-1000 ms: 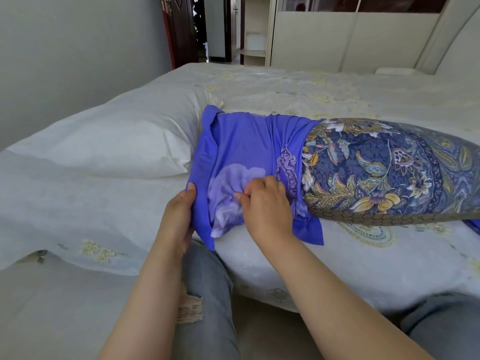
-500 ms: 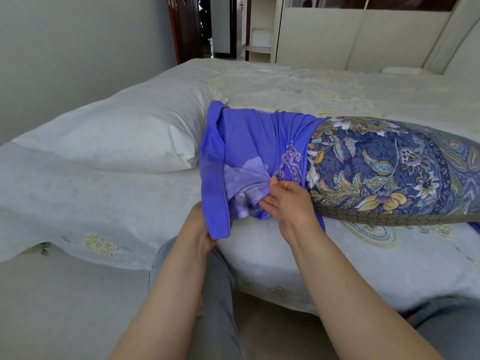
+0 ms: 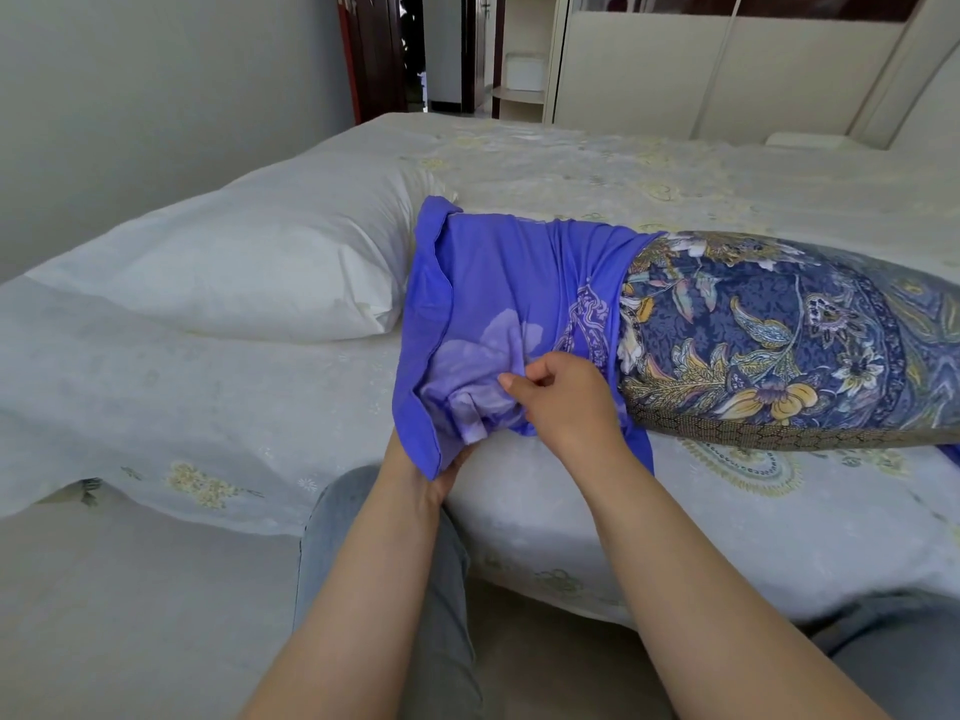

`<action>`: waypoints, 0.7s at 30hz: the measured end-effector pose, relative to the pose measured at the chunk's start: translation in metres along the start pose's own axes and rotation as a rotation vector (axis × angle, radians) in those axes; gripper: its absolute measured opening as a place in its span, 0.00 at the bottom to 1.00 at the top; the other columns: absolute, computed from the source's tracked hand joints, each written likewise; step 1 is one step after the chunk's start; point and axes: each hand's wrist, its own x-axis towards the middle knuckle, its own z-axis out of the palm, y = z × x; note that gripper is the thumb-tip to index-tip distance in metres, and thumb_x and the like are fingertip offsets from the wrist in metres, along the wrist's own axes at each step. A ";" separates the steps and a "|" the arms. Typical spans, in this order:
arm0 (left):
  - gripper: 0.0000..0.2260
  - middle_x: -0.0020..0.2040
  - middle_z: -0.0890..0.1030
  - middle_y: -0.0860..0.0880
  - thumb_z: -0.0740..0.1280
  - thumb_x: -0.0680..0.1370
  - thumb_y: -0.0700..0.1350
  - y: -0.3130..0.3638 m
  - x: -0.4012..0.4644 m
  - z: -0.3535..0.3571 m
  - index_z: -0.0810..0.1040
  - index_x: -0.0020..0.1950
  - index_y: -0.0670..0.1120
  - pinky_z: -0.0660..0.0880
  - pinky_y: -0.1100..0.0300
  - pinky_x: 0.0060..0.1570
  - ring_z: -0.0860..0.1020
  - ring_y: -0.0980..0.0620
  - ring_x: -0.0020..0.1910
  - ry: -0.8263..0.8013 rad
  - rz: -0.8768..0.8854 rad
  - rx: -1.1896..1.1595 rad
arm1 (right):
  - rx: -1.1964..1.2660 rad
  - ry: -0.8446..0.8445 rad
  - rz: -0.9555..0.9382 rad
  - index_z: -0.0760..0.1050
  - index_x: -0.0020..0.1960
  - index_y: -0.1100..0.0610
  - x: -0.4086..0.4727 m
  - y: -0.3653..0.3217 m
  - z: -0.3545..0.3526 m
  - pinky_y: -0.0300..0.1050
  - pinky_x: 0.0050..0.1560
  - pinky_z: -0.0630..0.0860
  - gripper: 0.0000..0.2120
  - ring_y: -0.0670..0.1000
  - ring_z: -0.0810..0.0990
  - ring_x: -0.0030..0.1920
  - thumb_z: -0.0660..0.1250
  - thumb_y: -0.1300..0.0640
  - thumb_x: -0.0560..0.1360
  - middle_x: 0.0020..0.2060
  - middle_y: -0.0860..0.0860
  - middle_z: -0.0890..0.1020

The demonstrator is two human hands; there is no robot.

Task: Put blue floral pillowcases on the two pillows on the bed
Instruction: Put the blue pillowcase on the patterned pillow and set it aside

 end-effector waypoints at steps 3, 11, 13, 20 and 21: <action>0.04 0.39 0.77 0.49 0.64 0.75 0.38 -0.002 0.004 -0.009 0.73 0.47 0.46 0.76 0.63 0.41 0.74 0.51 0.39 0.021 0.100 0.243 | 0.454 0.030 0.194 0.71 0.35 0.55 0.002 0.002 0.001 0.51 0.42 0.81 0.12 0.53 0.77 0.34 0.67 0.59 0.76 0.30 0.53 0.76; 0.06 0.42 0.75 0.58 0.56 0.77 0.52 0.033 -0.037 -0.015 0.70 0.46 0.53 0.70 0.62 0.43 0.74 0.58 0.41 0.147 0.533 0.245 | 0.825 -0.004 0.363 0.71 0.39 0.56 0.012 -0.002 0.004 0.40 0.40 0.79 0.09 0.52 0.75 0.38 0.63 0.62 0.78 0.36 0.54 0.75; 0.10 0.46 0.75 0.62 0.54 0.78 0.61 0.041 -0.039 -0.010 0.69 0.50 0.57 0.73 0.66 0.52 0.75 0.62 0.48 -0.021 0.403 0.135 | 0.818 -0.002 0.357 0.70 0.38 0.56 0.014 -0.006 0.009 0.42 0.38 0.76 0.11 0.51 0.72 0.35 0.62 0.63 0.79 0.35 0.54 0.73; 0.13 0.60 0.77 0.53 0.57 0.80 0.57 0.046 -0.031 0.016 0.72 0.62 0.56 0.68 0.66 0.63 0.72 0.65 0.61 -0.370 0.533 0.427 | 0.681 -0.035 0.265 0.79 0.45 0.59 0.011 -0.009 0.014 0.48 0.38 0.78 0.15 0.58 0.82 0.41 0.58 0.52 0.80 0.41 0.60 0.83; 0.19 0.66 0.74 0.50 0.54 0.80 0.59 0.051 -0.029 0.021 0.69 0.68 0.55 0.64 0.53 0.69 0.69 0.57 0.68 -0.415 0.559 0.476 | 0.683 -0.054 0.250 0.78 0.48 0.62 0.010 -0.011 0.010 0.48 0.36 0.79 0.15 0.58 0.81 0.39 0.59 0.51 0.80 0.41 0.60 0.82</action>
